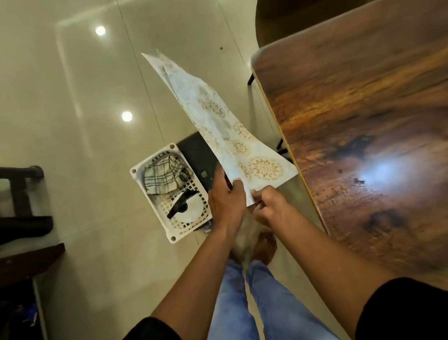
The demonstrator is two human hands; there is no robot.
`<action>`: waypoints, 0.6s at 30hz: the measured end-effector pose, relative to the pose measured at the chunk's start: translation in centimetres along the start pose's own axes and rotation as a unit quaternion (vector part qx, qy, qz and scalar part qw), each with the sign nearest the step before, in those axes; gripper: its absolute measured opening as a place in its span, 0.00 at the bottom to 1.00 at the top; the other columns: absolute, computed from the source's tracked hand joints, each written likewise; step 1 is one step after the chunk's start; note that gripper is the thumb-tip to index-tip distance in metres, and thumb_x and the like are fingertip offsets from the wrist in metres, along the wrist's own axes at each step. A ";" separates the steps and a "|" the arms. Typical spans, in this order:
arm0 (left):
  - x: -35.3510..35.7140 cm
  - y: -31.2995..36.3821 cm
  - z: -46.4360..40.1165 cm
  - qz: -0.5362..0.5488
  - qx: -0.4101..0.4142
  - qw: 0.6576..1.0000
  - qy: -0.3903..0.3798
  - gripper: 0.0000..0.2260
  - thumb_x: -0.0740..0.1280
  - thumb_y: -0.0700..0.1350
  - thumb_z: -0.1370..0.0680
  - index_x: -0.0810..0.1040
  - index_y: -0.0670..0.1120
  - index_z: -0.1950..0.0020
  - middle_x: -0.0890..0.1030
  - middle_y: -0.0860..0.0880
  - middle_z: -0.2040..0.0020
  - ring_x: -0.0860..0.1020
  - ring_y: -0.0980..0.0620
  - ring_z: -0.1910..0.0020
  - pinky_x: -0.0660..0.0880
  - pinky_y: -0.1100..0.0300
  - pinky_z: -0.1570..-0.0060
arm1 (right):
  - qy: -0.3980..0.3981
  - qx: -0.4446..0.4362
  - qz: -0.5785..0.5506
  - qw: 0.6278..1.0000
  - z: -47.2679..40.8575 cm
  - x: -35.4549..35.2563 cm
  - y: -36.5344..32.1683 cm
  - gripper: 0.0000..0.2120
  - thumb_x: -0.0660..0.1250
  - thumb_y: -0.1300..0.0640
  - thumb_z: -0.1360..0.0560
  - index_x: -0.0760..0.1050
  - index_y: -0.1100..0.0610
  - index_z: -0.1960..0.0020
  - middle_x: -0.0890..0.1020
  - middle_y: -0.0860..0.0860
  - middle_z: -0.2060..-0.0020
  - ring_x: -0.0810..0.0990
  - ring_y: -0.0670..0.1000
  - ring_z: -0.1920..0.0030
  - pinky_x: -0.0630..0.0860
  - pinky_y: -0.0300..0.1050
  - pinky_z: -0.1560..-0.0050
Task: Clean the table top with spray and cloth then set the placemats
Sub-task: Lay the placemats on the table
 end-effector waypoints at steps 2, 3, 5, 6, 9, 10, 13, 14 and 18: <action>-1.6 1.8 0.2 0.031 0.013 0.999 0.013 0.26 0.62 0.50 0.21 0.73 0.56 0.22 0.84 0.56 0.35 0.83 0.50 0.41 0.80 0.50 0.39 | -0.025 0.001 -0.001 1.000 2.3 0.9 -0.3 0.19 0.55 0.75 0.21 0.76 0.65 0.35 0.83 0.60 0.42 0.83 0.57 0.52 0.82 0.46 0.71; -2.5 2.8 0.5 0.037 0.016 0.999 0.022 0.24 0.63 0.50 0.20 0.73 0.56 0.22 0.84 0.55 0.35 0.83 0.49 0.40 0.80 0.50 0.39 | -0.039 -0.006 0.005 0.999 3.7 1.3 -0.5 0.20 0.54 0.75 0.21 0.76 0.65 0.35 0.82 0.60 0.42 0.83 0.57 0.53 0.81 0.46 0.73; -4.8 5.0 0.8 0.048 0.016 0.997 0.061 0.24 0.64 0.50 0.20 0.73 0.55 0.22 0.84 0.51 0.35 0.83 0.45 0.39 0.79 0.49 0.39 | -0.066 -0.022 0.011 0.997 6.0 2.2 -0.5 0.21 0.53 0.76 0.21 0.76 0.64 0.35 0.83 0.60 0.43 0.83 0.57 0.54 0.81 0.45 0.72; -6.0 5.9 0.8 0.055 0.018 0.995 0.087 0.25 0.64 0.50 0.21 0.73 0.54 0.23 0.84 0.50 0.36 0.83 0.44 0.40 0.79 0.48 0.39 | -0.071 -0.034 0.019 0.997 7.1 2.8 -0.5 0.22 0.53 0.76 0.22 0.76 0.62 0.35 0.83 0.59 0.44 0.84 0.57 0.53 0.81 0.46 0.71; -10.1 8.2 1.1 0.068 -0.006 0.981 0.182 0.23 0.64 0.46 0.17 0.72 0.52 0.21 0.83 0.48 0.38 0.81 0.43 0.41 0.77 0.52 0.41 | -0.109 -0.065 0.054 0.990 10.0 4.4 0.0 0.25 0.56 0.76 0.22 0.73 0.56 0.32 0.84 0.57 0.43 0.84 0.56 0.49 0.84 0.52 0.64; -11.6 8.3 1.1 0.087 -0.024 0.974 0.207 0.23 0.63 0.46 0.17 0.70 0.52 0.20 0.82 0.47 0.33 0.81 0.42 0.37 0.76 0.51 0.36 | -0.122 -0.079 0.065 0.987 11.5 4.7 0.1 0.25 0.57 0.76 0.22 0.72 0.55 0.32 0.84 0.56 0.42 0.84 0.57 0.48 0.84 0.53 0.61; -15.6 7.0 1.1 0.167 -0.054 0.957 0.230 0.28 0.63 0.43 0.17 0.64 0.54 0.16 0.74 0.47 0.21 0.76 0.42 0.26 0.74 0.40 0.26 | -0.162 -0.127 0.106 0.973 15.2 5.4 0.1 0.26 0.60 0.76 0.22 0.71 0.53 0.30 0.82 0.55 0.38 0.82 0.58 0.42 0.84 0.57 0.50; -16.4 7.0 2.1 0.192 -0.057 0.951 0.236 0.29 0.63 0.41 0.17 0.64 0.54 0.15 0.73 0.49 0.20 0.75 0.43 0.24 0.73 0.39 0.25 | -0.175 -0.137 0.119 0.968 16.2 5.4 0.2 0.26 0.61 0.75 0.22 0.71 0.53 0.29 0.81 0.54 0.37 0.81 0.58 0.41 0.84 0.55 0.52; -18.4 8.0 6.0 0.249 0.007 0.928 0.275 0.29 0.60 0.29 0.16 0.63 0.45 0.15 0.70 0.54 0.22 0.70 0.52 0.23 0.66 0.59 0.27 | -0.209 -0.173 0.179 0.946 19.7 5.0 0.2 0.23 0.69 0.71 0.23 0.72 0.56 0.32 0.82 0.56 0.38 0.82 0.59 0.43 0.84 0.54 0.56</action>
Point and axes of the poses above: each hand's wrist, its own z-axis away from the middle knuckle, its own x-axis out of the palm, y = z × x, the point moved 1 cm from there along -z, towards the middle knuckle
